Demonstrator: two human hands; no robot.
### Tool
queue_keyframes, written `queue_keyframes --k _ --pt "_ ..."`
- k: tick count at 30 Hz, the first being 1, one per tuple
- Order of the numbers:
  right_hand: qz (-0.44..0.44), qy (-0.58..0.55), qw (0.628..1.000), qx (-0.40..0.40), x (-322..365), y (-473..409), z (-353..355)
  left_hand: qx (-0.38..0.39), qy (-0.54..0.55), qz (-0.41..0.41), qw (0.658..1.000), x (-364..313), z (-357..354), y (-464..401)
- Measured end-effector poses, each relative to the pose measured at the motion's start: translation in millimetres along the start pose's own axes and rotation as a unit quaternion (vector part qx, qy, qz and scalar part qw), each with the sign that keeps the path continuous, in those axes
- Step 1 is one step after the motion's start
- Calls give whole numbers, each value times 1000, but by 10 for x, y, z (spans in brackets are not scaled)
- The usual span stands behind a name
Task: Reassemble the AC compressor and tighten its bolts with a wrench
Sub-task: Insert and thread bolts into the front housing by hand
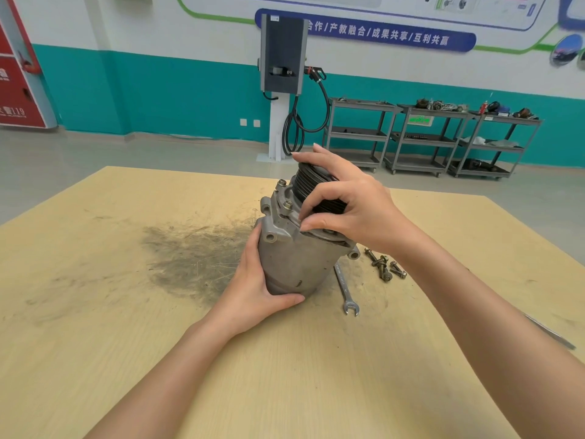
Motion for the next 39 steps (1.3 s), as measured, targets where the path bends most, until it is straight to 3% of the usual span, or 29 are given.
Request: queue_keyframes --k 4,12,18,24,31,39 --pt "26 5 998 55 1 -7 2 -1 0 2 1000 2 2 2" --pt "-15 6 1000 -9 -3 -5 -17 2 2 1 1000 -4 -3 0" --pt "24 -9 998 56 -5 -9 5 -1 -2 -4 1000 -3 -7 -9" --pt "-19 13 1000 -8 3 -6 -8 -2 -1 -3 1000 1 -9 -8" --pt "32 -1 998 57 29 -3 10 1 0 -4 1000 8 -4 -10" --pt "-10 3 1000 3 20 -9 -7 0 1 -4 1000 17 -2 -11"
Point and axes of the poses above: each hand's wrist, its own y-axis away from the middle knuckle, its own z-axis out of the back of the hand, x = y × z, the point moved 7 cm from there along -y, towards the middle knuckle, and after that the axes turned 12 degrees about y, right-handed, at the moved point
